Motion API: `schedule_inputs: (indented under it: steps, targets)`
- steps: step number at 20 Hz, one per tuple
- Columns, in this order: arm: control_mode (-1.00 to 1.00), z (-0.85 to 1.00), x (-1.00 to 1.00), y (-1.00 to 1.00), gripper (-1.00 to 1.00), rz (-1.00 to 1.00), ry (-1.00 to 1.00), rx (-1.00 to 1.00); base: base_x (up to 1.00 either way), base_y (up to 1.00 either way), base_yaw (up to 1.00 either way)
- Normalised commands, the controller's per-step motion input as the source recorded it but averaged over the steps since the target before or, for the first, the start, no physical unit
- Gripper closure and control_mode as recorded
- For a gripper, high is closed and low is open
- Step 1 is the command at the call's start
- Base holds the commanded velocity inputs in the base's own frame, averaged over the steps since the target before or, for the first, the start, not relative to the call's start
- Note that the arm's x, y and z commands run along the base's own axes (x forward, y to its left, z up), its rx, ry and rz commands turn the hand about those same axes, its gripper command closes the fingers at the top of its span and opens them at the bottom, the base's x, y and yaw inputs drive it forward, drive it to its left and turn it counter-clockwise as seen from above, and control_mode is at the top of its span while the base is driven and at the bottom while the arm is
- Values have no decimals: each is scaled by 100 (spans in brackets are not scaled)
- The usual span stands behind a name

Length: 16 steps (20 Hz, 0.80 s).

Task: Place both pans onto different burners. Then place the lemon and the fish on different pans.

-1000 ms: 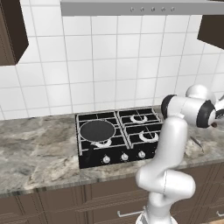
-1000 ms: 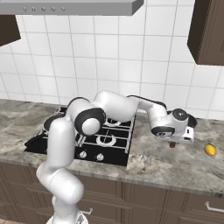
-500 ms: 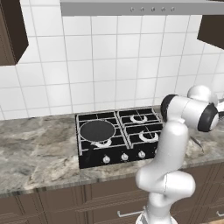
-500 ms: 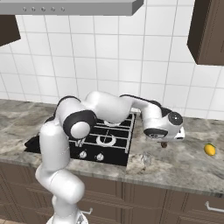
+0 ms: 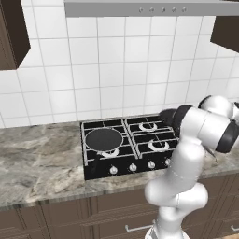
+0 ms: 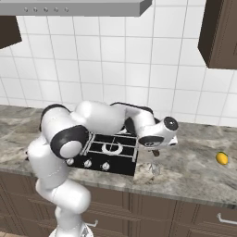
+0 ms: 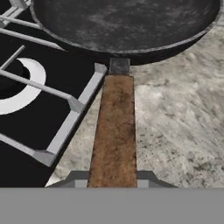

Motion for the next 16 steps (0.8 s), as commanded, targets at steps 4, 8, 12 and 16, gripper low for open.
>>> schedule_inputs:
  steps: [4, 8, 12, 16]
  targets:
    - [-100, 2, -11, 94, 100, 0, 9, 0, 0, 0, 0]
    - [-100, -3, -10, 74, 100, 1, 5, 0, 0, 0, 0]
    - [-100, -19, -10, 56, 100, 5, 3, 0, 0, 0, 0]
    - [-100, -29, -11, 51, 100, 4, 3, 0, 0, 0, 0]
